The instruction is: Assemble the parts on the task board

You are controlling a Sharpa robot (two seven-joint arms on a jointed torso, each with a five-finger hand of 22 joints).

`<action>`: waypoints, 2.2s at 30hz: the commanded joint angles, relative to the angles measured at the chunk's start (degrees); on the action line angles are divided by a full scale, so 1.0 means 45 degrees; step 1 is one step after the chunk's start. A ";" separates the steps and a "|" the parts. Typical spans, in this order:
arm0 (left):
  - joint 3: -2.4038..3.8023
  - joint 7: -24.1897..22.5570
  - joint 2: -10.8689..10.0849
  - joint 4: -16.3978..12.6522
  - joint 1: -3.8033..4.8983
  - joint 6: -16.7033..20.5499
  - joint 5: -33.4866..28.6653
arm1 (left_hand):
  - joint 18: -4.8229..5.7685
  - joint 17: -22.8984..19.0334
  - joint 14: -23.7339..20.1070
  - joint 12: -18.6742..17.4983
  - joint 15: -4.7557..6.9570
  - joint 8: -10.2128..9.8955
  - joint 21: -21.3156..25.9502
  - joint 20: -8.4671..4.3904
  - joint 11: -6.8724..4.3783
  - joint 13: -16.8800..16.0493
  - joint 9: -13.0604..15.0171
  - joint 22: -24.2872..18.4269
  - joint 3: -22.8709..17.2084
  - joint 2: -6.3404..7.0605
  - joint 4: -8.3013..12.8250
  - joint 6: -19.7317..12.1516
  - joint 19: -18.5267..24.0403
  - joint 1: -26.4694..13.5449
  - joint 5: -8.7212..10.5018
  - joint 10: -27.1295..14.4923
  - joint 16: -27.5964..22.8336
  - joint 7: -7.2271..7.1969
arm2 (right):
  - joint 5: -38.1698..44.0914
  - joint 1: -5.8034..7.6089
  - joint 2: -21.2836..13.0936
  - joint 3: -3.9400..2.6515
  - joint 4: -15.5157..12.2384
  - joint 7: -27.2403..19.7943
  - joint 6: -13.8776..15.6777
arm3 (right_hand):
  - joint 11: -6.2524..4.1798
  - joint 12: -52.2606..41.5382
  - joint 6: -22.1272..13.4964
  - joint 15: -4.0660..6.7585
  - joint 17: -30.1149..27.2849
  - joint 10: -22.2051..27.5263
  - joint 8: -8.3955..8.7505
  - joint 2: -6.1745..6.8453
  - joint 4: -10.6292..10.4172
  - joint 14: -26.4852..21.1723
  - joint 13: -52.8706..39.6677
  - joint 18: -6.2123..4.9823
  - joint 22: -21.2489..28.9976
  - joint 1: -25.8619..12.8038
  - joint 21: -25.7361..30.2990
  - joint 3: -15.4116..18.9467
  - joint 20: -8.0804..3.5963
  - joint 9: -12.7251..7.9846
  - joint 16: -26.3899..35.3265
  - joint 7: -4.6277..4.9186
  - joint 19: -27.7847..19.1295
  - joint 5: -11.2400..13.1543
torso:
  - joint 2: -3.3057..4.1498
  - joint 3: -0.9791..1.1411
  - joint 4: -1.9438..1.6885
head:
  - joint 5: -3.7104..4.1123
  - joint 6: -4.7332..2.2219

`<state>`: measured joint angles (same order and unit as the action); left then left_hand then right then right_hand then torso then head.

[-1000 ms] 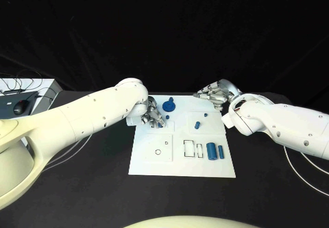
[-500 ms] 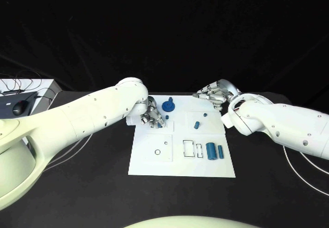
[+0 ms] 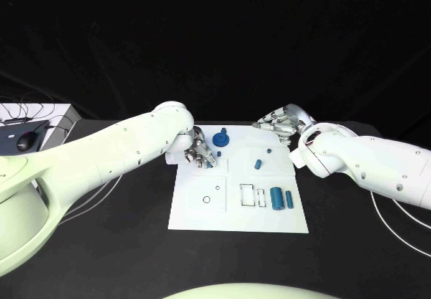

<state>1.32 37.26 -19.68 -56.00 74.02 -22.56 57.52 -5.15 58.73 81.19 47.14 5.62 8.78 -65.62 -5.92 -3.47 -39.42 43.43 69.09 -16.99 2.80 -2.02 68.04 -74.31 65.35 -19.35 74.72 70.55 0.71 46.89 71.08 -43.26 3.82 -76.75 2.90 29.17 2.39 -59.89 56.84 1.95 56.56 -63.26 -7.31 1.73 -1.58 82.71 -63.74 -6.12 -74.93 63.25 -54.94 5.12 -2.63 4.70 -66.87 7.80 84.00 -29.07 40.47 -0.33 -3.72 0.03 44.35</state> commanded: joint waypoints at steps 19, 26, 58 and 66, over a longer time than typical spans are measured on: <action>-0.0018 0.0042 0.0000 -0.0087 -0.0036 0.0694 -0.0384 | 0.0145 -0.0023 -0.0002 0.0152 0.0143 0.0019 0.0109 -0.0123 -0.0146 -0.0019 -0.0271 0.0029 0.1292 -0.0193 -0.0290 0.0230 -0.0104 0.0545 -0.0029 -0.0091 0.0041 -0.0218 | 0.0103 -0.0003 -0.0031 -0.0005 -0.0022 -0.0074 -0.0132 | -0.0011 0.0062 -0.0010 0.0052 -0.0007 0.0087 0.0038 -0.0083 -0.0026 -0.0032 0.0024 -0.0086 -0.1594 -0.0133 0.0054 0.0102 -0.0070 0.0016 0.0050 0.0086 0.0641 0.0043 | 0.0010 -0.0004 0.0004 | 0.0037 0.0002; -0.0017 0.0062 -0.0021 -0.0058 -0.0036 0.0704 -0.0359 | 0.0146 -0.0017 0.0000 0.0162 0.0152 0.0048 0.0113 -0.0131 -0.0152 -0.0021 -0.0278 0.0049 0.1594 -0.0167 -0.0456 0.0250 -0.0119 0.0533 -0.0028 -0.0083 0.0047 -0.0228 | 0.0103 -0.0003 -0.0020 -0.0005 -0.0005 -0.0095 -0.0135 | -0.0009 0.0070 -0.0013 0.0052 -0.0022 0.0093 0.0040 -0.0066 -0.0038 -0.0039 0.0029 -0.0086 -0.1593 -0.0148 0.0059 0.0118 -0.0070 0.0016 0.0064 0.0090 0.0639 0.0032 | -0.0001 -0.0002 -0.0002 | 0.0031 0.0022; -0.0017 0.0121 -0.0064 -0.0013 -0.0036 0.0514 -0.0328 | 0.0157 0.0077 -0.0002 0.0169 0.0144 0.0103 0.0139 -0.0154 -0.0131 -0.0054 -0.0271 0.0190 0.5348 -0.0542 -0.0815 0.0405 -0.0186 0.0617 0.0065 -0.0057 0.0066 -0.0203 | 0.0100 -0.0004 -0.0044 -0.0004 -0.0010 -0.0115 -0.0096 | -0.0009 0.0062 -0.0015 0.0051 -0.0013 0.0085 0.0037 -0.0056 -0.0080 -0.0034 0.0024 -0.0086 -0.1592 -0.0148 0.0068 0.0136 -0.0070 0.0018 0.0061 0.0089 0.0640 0.0023 | 0.0000 -0.0004 0.0004 | 0.0027 0.0027; -0.0016 0.0127 -0.0092 -0.0003 -0.0037 0.0598 -0.0287 | 0.0155 0.0093 0.0001 0.0176 0.0146 0.0180 0.0167 -0.0161 -0.0120 -0.0062 -0.0173 0.0210 0.6330 -0.0769 -0.0683 0.0391 -0.0203 0.0556 0.0277 -0.0047 0.0057 -0.0194 | 0.0099 -0.0004 -0.0046 -0.0004 -0.0006 -0.0120 -0.0080 | -0.0010 0.0072 -0.0011 0.0053 -0.0032 0.0084 0.0034 -0.0064 -0.0110 -0.0036 0.0033 -0.0084 -0.1593 -0.0150 0.0069 0.0151 -0.0071 0.0019 0.0080 0.0088 0.0639 0.0014 | 0.0002 -0.0007 0.0011 | 0.0024 0.0031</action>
<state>1.23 37.93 -20.11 -55.98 73.87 -19.92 56.35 -5.20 59.10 81.17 47.65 6.05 9.33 -65.17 -6.54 -4.22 -39.64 42.59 69.99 11.22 -0.13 -4.98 69.85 -74.93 67.99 -18.26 74.23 70.55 -0.52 46.89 71.08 -43.45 3.82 -76.75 2.86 29.18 2.39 -59.89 56.81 1.95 56.46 -63.26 -7.31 1.44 -1.98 82.71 -63.67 -6.11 -74.93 62.96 -54.87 5.52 -2.63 4.70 -66.84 7.83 84.00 -29.07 40.46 -0.34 -3.70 0.15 44.46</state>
